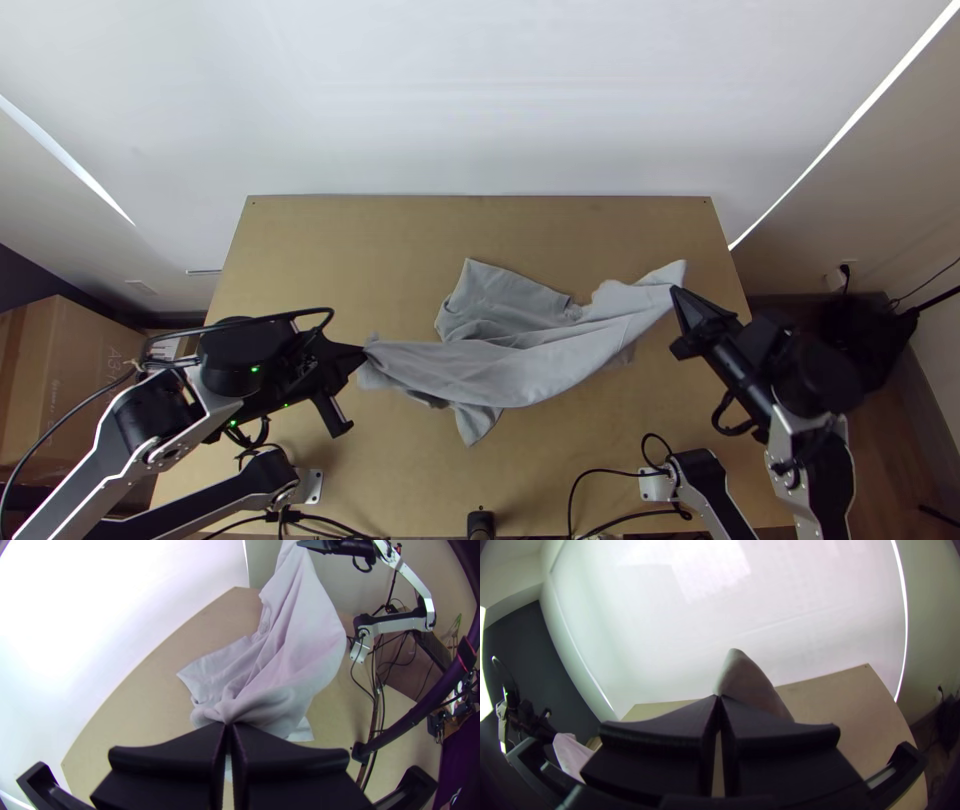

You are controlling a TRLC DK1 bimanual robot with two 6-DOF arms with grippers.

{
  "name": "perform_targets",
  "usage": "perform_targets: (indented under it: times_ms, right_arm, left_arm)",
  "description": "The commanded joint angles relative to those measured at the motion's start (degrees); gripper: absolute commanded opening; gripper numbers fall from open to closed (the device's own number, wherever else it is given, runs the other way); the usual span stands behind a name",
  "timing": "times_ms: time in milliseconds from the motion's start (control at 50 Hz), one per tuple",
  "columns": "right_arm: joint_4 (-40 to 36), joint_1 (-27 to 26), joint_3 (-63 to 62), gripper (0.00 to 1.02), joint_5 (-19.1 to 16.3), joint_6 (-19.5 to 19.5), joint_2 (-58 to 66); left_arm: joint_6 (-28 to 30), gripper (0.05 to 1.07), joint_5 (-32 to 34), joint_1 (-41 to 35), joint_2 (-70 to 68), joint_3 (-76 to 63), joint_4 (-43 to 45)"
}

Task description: Fold the t-shirt

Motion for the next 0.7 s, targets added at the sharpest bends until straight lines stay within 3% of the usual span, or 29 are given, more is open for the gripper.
perform_targets:
  times_ms: [0,80,240,680]
  right_arm:
    - [-0.1,-1.9,-0.2,0.02,0.9,3.9,6.6]
    - [0.1,-3.2,0.0,0.02,0.8,5.3,11.6]
    - [2.2,-4.3,0.1,0.02,0.8,8.2,20.3]
    - [12.6,-9.2,1.0,0.02,1.0,9.6,40.0]
  left_arm:
    - [1.1,0.08,1.7,1.3,1.1,-5.3,0.7]
    - [3.3,0.08,4.1,3.7,2.3,-9.2,3.9]
    - [7.8,0.08,14.9,13.4,10.0,-13.5,9.1]
    - [10.2,0.08,22.7,24.7,41.5,-10.1,23.6]
